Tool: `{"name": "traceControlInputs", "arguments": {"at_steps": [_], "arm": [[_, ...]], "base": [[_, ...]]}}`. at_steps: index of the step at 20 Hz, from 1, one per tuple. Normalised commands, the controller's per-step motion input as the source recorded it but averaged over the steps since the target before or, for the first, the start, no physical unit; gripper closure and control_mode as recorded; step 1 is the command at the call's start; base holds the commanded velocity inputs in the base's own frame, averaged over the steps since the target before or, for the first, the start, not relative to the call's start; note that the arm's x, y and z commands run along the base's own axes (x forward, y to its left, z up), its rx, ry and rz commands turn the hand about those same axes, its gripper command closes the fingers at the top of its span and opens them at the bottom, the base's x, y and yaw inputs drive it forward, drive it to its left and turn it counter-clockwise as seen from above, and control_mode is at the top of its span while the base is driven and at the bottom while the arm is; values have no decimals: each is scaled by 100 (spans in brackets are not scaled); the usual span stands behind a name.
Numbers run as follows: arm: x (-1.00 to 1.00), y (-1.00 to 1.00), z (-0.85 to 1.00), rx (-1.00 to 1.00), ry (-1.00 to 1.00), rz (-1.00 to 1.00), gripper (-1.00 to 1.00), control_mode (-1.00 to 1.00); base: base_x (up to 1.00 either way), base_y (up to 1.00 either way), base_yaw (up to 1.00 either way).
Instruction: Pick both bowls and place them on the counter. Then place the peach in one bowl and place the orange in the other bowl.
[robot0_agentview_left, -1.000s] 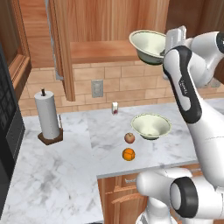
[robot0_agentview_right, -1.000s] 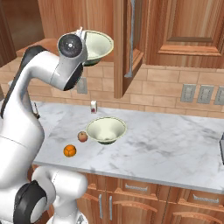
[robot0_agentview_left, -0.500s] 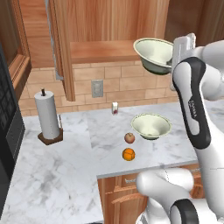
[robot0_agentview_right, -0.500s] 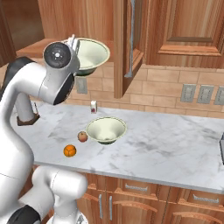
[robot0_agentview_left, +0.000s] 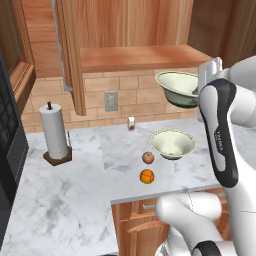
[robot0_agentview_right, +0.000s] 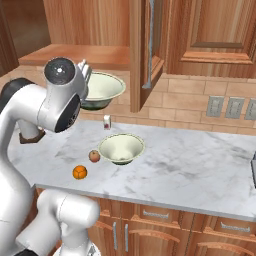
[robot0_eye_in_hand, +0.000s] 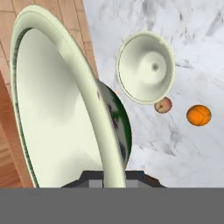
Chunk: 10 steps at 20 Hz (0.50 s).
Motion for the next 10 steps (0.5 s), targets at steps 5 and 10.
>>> {"name": "traceControlInputs", "arguments": {"at_steps": [5, 10], "arm": [[-14, 0, -68, -1, 0, -5, 100, -100], [-4, 0, -65, -2, 4, -10, 100, -100]], "base": [[0, 0, 0], [0, 0, 0]]}}
